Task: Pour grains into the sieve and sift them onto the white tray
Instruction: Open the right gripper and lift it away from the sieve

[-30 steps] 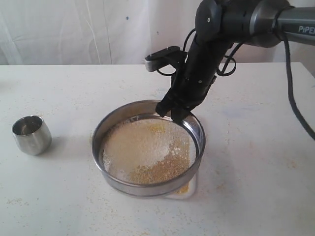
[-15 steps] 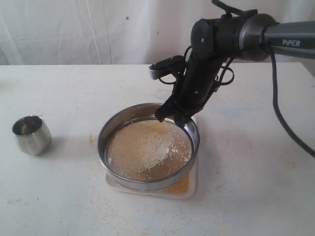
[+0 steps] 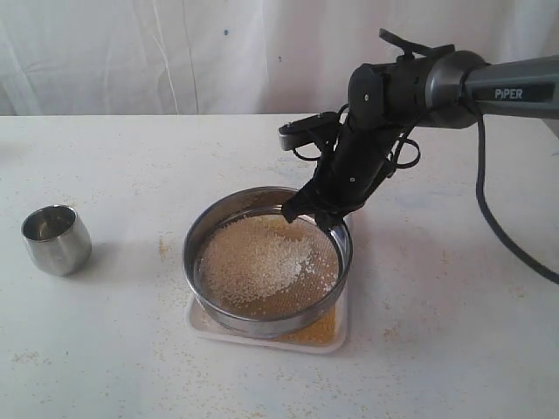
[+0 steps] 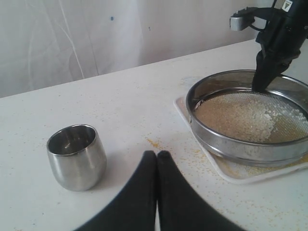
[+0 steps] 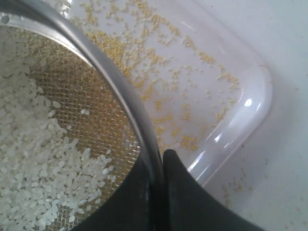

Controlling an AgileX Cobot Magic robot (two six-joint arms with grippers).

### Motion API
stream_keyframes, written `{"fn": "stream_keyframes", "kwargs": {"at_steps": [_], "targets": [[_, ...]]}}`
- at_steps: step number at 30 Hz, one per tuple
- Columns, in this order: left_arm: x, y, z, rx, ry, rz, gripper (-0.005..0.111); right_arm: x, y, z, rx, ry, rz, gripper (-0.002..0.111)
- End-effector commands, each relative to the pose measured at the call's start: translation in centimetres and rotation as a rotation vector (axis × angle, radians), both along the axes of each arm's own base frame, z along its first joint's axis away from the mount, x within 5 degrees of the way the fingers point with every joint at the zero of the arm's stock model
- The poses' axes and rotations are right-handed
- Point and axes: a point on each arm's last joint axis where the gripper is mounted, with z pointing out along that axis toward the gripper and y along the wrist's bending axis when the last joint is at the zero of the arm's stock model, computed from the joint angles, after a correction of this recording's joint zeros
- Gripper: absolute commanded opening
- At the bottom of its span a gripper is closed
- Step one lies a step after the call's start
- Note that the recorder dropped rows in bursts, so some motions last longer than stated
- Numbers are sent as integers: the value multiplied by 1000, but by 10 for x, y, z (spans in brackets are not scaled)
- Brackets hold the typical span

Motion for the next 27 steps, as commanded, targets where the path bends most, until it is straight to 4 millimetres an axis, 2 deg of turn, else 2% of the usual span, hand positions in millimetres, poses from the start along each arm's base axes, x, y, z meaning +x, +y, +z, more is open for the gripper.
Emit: {"fn": "stream_keyframes", "kwargs": {"at_steps": [1, 5, 6, 9, 11, 14, 16, 18, 20, 22, 24, 27], "targets": [[0, 0, -1, -2, -5, -6, 0, 1, -1, -4, 26, 29, -32, 1], [0, 0, -1, -2, -5, -6, 0, 0, -1, -4, 28, 32, -33, 15], [0, 0, -1, -2, -5, -6, 0, 0, -1, -4, 27, 34, -33, 26], [0, 0, -1, -2, -5, -6, 0, 0, -1, -2, 28, 33, -33, 44], [0, 0, -1, -2, -5, -6, 0, -3, -2, 13, 40, 8, -31, 48], [0, 0, -1, -2, -5, -6, 0, -15, -8, 65, 86, -85, -26, 48], [0, 0, -1, -2, -5, -6, 0, -36, -14, 102, 154, -164, -37, 42], [0, 0, -1, -2, -5, -6, 0, -67, -27, 127, 232, -252, -66, 28], [0, 0, -1, -2, -5, -6, 0, -104, -45, 133, 269, -310, -88, 11], [0, 0, -1, -2, -5, -6, 0, -136, -61, 138, 299, -376, -103, 0], [0, 0, -1, -2, -5, -6, 0, -166, -75, 143, 334, -442, -112, 0], [0, 0, -1, -2, -5, -6, 0, -210, -97, 140, 369, -520, -119, 0]]}}
